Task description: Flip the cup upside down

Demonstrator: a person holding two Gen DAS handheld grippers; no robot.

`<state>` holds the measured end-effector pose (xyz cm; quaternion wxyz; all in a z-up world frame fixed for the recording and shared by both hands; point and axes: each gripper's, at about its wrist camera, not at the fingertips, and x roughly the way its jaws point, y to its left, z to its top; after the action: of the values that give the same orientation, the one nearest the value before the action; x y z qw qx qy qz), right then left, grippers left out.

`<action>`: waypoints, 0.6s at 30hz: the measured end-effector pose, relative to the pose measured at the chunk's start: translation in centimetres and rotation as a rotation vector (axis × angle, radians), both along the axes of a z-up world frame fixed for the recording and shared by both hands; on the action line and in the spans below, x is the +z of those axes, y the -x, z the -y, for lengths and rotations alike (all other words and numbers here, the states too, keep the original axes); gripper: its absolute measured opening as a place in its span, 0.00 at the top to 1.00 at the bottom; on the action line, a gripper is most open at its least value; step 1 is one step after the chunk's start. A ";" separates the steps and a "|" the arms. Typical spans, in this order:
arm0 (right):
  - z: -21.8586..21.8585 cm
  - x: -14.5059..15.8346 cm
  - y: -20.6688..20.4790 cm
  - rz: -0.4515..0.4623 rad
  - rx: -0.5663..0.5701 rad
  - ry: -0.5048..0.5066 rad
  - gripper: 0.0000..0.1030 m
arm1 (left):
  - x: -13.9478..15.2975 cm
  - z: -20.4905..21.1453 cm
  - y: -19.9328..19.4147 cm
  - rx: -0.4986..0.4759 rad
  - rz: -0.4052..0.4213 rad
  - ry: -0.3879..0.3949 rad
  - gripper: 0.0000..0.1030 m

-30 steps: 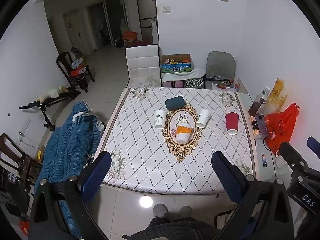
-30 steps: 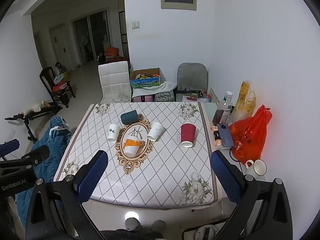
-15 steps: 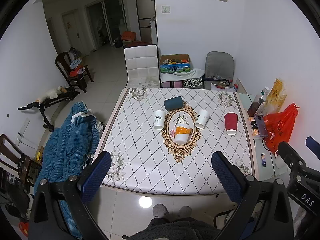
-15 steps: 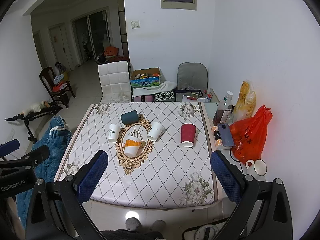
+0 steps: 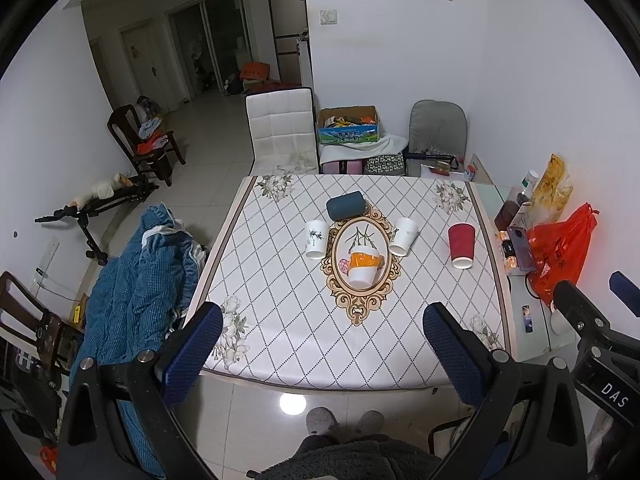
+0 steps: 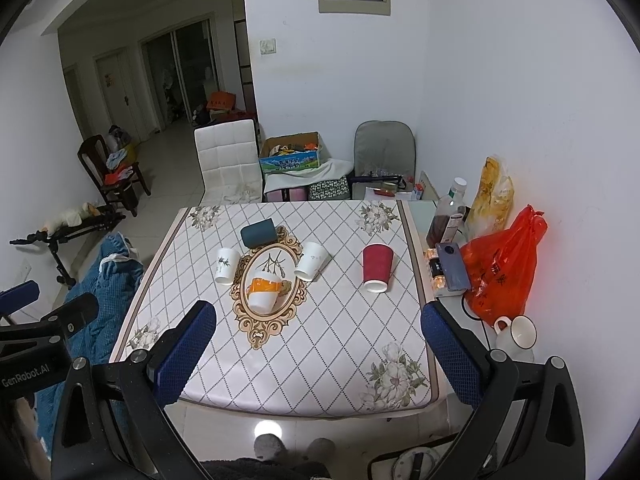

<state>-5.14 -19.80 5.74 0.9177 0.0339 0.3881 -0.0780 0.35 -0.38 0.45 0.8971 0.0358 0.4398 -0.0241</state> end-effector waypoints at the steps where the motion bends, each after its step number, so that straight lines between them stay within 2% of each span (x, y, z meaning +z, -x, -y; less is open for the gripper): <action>1: 0.0 0.0 0.0 0.000 0.000 0.000 0.00 | 0.0 0.0 0.0 0.000 -0.002 0.002 0.01; 18: -0.1 -0.5 -0.5 -0.009 -0.001 -0.009 0.00 | -0.6 0.7 -0.1 -0.008 -0.006 0.001 0.01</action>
<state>-4.65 -19.70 5.22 0.9158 0.0379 0.3924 -0.0771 0.46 -1.03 -0.17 0.8957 0.0370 0.4423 -0.0282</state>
